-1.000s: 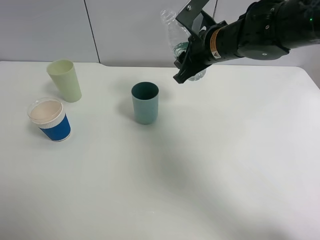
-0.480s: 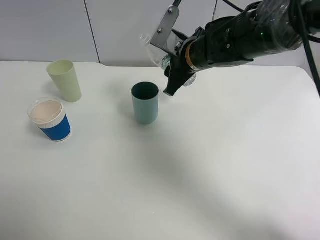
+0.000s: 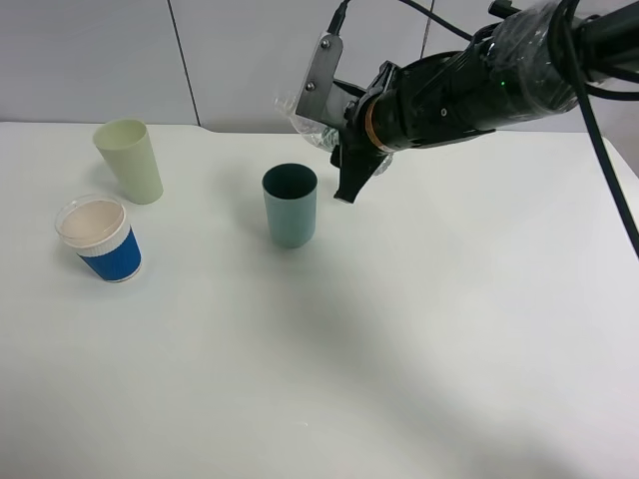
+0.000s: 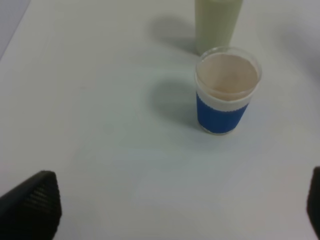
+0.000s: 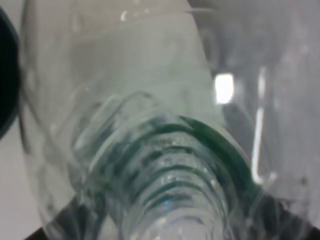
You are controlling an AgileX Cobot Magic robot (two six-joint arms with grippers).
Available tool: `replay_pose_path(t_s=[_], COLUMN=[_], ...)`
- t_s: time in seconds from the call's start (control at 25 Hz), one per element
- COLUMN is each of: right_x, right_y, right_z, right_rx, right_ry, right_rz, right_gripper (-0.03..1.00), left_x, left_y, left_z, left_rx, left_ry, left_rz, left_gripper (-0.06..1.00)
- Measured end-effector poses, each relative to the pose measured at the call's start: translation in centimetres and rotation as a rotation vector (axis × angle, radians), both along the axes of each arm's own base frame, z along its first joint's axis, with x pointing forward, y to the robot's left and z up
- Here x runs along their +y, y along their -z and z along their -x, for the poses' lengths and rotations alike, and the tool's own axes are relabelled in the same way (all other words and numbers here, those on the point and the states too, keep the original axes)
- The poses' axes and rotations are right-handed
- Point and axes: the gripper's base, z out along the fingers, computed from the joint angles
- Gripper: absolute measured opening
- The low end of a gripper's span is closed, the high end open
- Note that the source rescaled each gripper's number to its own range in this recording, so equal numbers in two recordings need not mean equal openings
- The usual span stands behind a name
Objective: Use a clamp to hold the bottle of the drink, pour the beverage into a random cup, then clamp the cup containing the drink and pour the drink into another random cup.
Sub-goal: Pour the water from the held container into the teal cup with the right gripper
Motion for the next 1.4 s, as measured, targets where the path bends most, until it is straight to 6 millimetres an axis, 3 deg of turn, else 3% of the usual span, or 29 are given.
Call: replay_pose_path(t_s=[1.4], right_x=[-1.1], right_y=[-0.9], right_z=[-1.0], right_rx=[-0.223], right_ry=[-0.114], right_rz=[0.363], right_gripper=[0.01], left_x=[0.0], left_y=[0.0], left_z=[0.0], left_rx=[0.0], left_ry=[0.0], left_rz=[0.0], left_gripper=[1.0])
